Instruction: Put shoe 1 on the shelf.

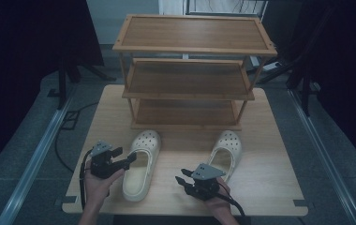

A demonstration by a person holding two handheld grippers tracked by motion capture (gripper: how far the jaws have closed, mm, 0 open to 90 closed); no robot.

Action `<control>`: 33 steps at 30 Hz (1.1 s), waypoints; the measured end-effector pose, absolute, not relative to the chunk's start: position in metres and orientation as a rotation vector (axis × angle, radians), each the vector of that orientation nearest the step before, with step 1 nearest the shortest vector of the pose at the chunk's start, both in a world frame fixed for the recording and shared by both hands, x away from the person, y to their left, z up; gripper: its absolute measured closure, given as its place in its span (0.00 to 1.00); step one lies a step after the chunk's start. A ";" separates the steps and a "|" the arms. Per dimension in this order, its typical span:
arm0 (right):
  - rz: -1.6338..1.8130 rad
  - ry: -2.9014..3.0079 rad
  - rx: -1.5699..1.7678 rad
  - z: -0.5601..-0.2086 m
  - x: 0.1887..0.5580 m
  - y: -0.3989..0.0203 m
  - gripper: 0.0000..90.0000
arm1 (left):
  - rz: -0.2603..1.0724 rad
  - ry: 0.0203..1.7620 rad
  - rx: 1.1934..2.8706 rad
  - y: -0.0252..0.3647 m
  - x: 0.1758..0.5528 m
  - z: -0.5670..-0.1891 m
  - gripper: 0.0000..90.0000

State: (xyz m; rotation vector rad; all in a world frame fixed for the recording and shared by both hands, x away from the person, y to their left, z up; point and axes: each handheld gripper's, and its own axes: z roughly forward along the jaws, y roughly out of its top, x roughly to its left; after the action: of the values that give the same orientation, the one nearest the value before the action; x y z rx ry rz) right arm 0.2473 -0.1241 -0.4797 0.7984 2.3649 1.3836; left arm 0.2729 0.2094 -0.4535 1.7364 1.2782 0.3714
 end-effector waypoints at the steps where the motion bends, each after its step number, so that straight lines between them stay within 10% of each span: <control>1: 1.386 2.362 0.805 -0.479 0.247 -0.125 0.70 | 0.394 1.288 1.748 0.208 0.273 -0.455 0.37; 33: 1.353 2.389 0.773 -0.484 0.246 -0.118 0.68 | 0.474 1.382 1.720 0.205 0.280 -0.479 0.82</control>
State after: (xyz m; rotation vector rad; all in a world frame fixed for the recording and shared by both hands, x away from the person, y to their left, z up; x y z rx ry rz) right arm 0.2462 -0.1177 -0.4840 0.7732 2.3886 1.3529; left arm 0.2796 0.2052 -0.4787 1.7202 1.3819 0.4736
